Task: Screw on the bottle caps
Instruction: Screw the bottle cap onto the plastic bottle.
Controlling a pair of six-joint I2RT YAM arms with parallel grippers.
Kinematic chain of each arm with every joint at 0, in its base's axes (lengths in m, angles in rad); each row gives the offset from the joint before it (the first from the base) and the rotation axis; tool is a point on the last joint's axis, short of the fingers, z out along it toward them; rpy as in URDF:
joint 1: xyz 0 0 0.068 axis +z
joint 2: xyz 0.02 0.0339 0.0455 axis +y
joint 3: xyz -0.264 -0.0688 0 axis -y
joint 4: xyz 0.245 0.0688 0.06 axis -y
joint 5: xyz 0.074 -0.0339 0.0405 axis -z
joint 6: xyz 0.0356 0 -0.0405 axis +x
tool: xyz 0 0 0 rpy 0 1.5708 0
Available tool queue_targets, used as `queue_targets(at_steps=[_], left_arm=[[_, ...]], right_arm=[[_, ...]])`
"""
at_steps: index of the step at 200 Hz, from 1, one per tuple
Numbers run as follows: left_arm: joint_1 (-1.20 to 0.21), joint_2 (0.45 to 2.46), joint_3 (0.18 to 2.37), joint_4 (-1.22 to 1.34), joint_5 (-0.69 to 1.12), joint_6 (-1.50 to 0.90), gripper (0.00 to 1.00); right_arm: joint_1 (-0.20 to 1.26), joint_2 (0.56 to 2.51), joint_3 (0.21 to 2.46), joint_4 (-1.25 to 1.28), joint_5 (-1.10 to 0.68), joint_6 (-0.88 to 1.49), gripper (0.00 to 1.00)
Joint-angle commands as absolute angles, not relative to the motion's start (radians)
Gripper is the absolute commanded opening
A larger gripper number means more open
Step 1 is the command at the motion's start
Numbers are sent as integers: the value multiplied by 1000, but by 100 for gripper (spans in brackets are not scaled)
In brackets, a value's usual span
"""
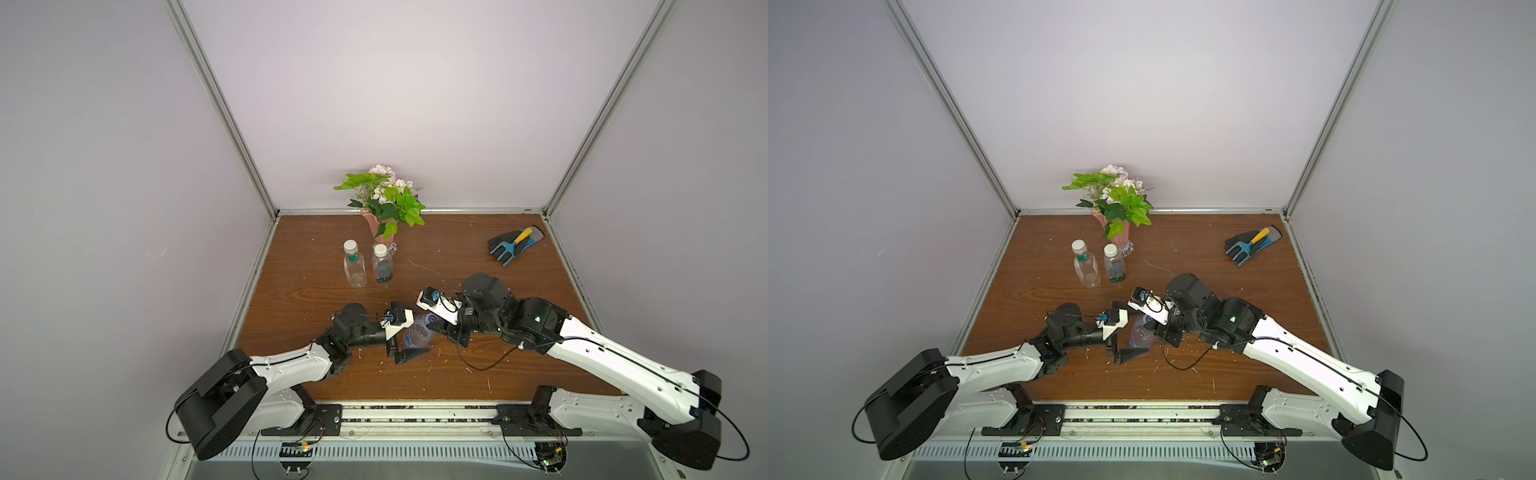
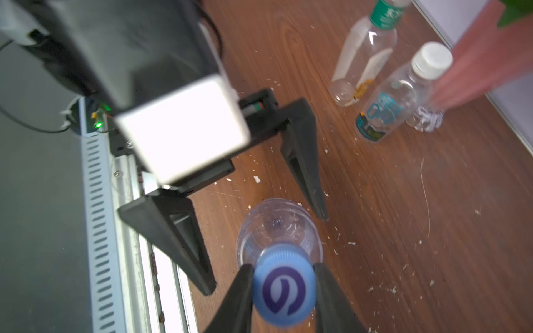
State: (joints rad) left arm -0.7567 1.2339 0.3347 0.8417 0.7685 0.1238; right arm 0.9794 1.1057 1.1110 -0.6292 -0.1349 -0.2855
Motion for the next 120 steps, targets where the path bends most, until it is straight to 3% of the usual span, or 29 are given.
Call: queue_targets(at_steps=[1,53,120], left_arm=[[-749,1248,388,768,949,190,100],[-750,1274,410,738,1011,214,100],[-769,1302,396,817,908,112,87]], right_arm=[[979,1069,1158,-689,-269,-502,0],[980,1047,1160,-728,-338,-621,0],[980,1060,1145,-630,-321,-558,0]])
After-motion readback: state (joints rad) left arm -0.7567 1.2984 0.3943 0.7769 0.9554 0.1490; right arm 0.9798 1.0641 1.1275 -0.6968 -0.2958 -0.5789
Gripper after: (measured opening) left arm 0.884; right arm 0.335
